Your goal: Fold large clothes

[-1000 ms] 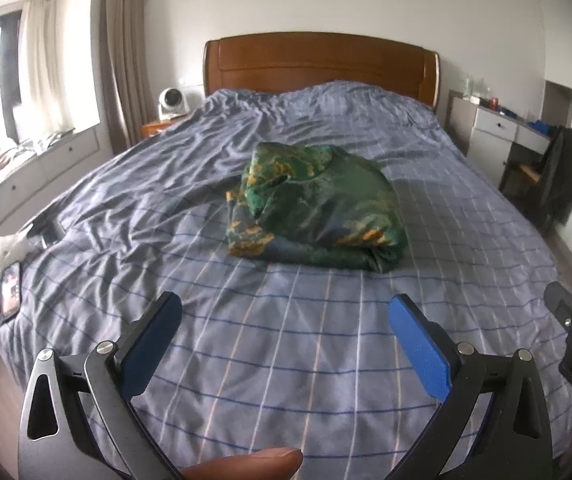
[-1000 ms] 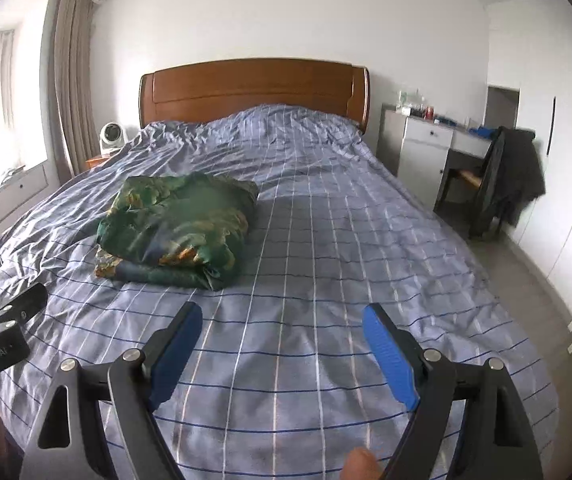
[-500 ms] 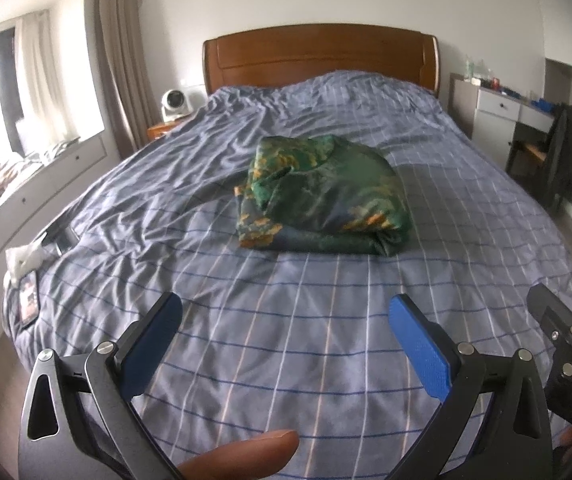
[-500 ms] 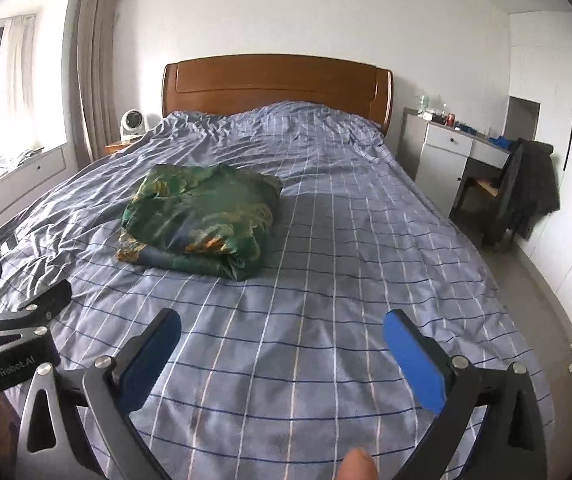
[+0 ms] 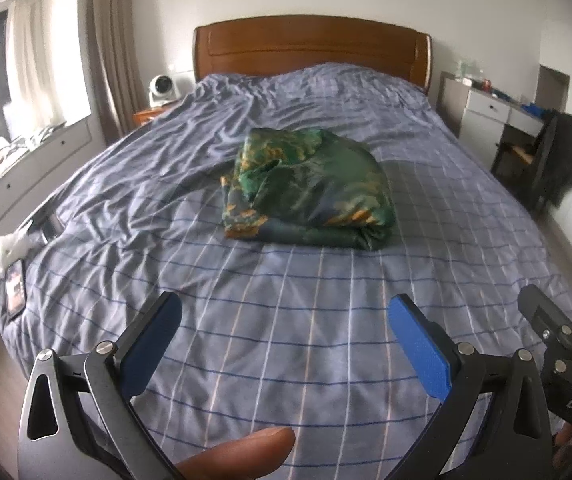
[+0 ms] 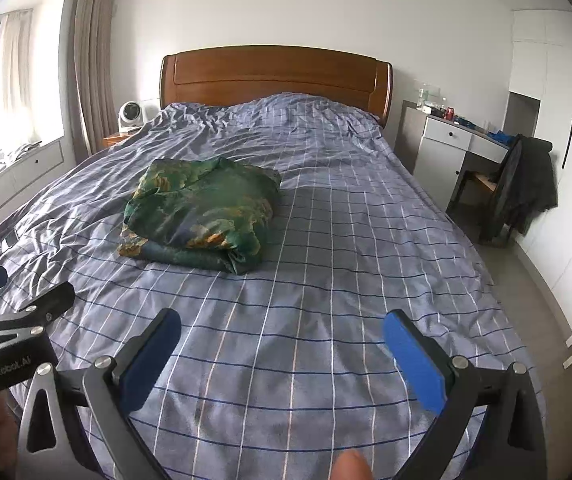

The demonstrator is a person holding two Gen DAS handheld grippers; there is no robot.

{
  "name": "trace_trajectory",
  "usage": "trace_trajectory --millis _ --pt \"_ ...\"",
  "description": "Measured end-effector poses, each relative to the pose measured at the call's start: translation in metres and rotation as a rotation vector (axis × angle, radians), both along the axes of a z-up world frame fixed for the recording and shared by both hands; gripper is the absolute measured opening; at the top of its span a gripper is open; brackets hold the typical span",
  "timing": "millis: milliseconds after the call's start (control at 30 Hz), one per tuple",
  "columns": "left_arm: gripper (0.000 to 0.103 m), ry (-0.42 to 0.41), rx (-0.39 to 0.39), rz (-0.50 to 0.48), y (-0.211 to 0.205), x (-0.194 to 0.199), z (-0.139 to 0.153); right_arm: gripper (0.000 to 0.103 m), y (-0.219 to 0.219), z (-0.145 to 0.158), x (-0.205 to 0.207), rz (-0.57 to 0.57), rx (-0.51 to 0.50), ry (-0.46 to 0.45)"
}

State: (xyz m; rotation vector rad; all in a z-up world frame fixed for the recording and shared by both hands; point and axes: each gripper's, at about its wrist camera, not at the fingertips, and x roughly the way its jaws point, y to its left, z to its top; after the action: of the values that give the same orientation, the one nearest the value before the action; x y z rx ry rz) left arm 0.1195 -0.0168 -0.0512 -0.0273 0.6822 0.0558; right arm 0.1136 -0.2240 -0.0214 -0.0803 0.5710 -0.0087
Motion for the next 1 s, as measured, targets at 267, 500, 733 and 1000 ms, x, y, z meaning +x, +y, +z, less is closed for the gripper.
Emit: trace_trajectory --millis 267,500,733,1000 --pt "0.103 -0.022 0.049 0.031 -0.0017 -0.0018 0.0051 0.103 0.0016 0.0041 -0.0026 0.012 0.013 0.008" --pt "0.103 -0.014 0.042 0.030 0.0005 -0.0028 0.0053 0.103 0.0043 0.0053 -0.0051 0.019 0.006 0.020" --pt "0.103 -0.007 0.041 0.028 0.0009 -0.0030 0.0063 0.103 0.0050 0.0080 -0.0070 0.020 0.030 0.026" --pt "0.103 -0.015 0.052 0.026 -0.0017 -0.0034 0.0068 0.103 0.0081 0.0062 -0.0064 0.023 0.000 0.038"
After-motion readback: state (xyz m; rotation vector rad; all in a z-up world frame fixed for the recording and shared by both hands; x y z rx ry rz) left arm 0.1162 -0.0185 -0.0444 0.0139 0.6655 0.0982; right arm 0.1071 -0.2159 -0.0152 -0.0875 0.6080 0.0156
